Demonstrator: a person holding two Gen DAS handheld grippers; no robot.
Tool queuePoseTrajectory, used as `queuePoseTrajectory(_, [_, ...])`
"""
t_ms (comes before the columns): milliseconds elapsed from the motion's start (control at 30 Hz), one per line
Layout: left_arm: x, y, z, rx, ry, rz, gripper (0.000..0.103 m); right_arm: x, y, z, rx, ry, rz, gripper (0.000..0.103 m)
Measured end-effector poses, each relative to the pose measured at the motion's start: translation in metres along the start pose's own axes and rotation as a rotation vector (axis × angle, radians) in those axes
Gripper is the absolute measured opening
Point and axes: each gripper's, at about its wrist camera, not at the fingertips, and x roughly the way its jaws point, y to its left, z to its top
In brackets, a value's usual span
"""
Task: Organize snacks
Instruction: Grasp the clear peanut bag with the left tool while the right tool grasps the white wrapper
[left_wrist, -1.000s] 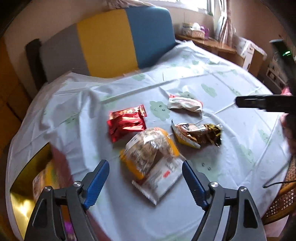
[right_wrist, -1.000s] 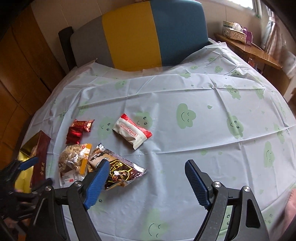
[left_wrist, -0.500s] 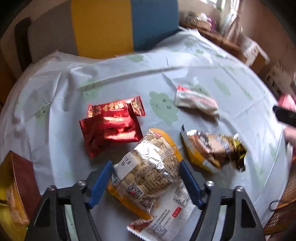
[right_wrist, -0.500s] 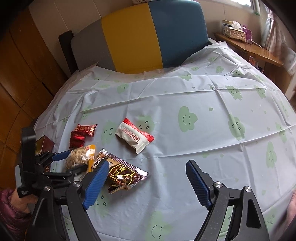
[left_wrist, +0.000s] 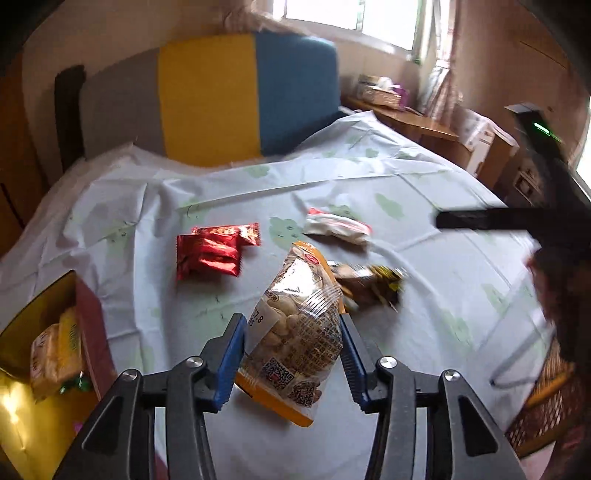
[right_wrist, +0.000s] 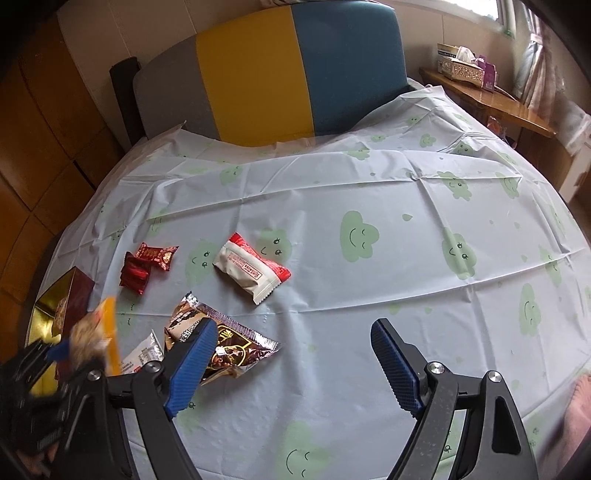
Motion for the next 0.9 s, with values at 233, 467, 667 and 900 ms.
queuePoseTrajectory(233, [-0.018, -0.032, -0.056, 0.087, 0.049, -0.051, 0.05, 0.005, 0.007, -0.006, -0.038, 0.024, -0.012, 0.085])
queuePoseTrajectory(467, [-0.006, -0.036, -0.099, 0.057, 0.075, -0.033, 0.05, 0.01, 0.016, -0.011, -0.073, 0.042, -0.018, 0.078])
queuePoseTrajectory(667, [-0.005, -0.035, -0.101, 0.038, 0.051, -0.029, 0.051, 0.018, 0.036, -0.011, -0.145, 0.059, 0.015, 0.064])
queuePoseTrajectory(900, [-0.005, -0.03, -0.106, 0.011, 0.031, -0.061, 0.052, 0.06, 0.06, 0.018, -0.212, 0.104, -0.003, 0.064])
